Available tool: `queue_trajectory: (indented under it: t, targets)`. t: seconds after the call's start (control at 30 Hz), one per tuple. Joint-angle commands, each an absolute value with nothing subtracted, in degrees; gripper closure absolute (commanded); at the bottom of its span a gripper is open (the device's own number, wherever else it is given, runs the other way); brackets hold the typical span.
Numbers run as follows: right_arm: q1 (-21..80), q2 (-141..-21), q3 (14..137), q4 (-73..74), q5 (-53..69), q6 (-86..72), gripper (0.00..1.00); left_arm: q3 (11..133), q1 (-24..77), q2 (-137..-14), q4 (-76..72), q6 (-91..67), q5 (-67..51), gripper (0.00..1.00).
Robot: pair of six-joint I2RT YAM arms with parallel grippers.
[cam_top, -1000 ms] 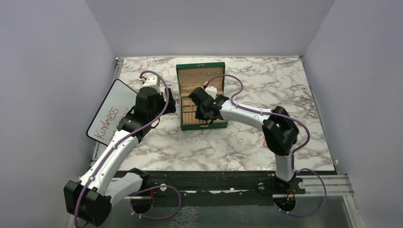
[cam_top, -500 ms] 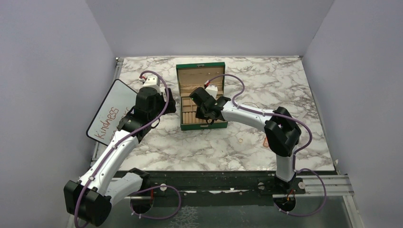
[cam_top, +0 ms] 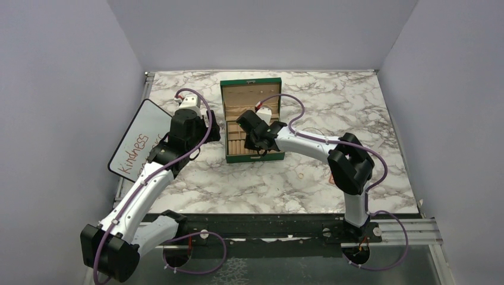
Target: Organize the mixed jewelry
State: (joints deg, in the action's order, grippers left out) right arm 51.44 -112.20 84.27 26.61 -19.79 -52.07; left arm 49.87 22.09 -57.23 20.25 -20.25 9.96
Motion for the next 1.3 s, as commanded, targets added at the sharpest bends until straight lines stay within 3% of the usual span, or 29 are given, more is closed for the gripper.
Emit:
queue_trajectory:
  t: [0.0, 0.17, 0.23, 0.57, 0.87, 1.27]
  targets:
    - [51.8, -113.8, 84.5, 27.4, -19.6, -52.5, 0.95, 49.2, 21.9, -57.3, 18.8, -19.8, 10.8, 0.18]
    - [51.8, -111.1, 86.0, 25.2, -18.5, -49.6, 0.66, 49.3, 21.9, -57.3, 18.4, -20.7, 9.4, 0.17]
    - [51.5, -110.0, 86.4, 23.2, -17.3, -47.5, 0.6, 49.2, 21.9, -57.2, 18.1, -20.9, 8.7, 0.17]
    - [49.5, -101.0, 84.7, 24.5, -18.4, -43.9, 0.57, 49.3, 21.9, -57.8, 17.3, -21.0, 5.5, 0.13]
    - [41.0, -86.8, 71.1, 33.6, -25.1, -43.2, 0.56, 48.7, 21.8, -58.6, 16.3, -19.3, 2.1, 0.05]
    - [33.4, -78.8, 52.9, 37.2, -16.7, -39.8, 0.54, 48.4, 21.8, -60.0, 15.4, -19.2, -1.0, 0.01]
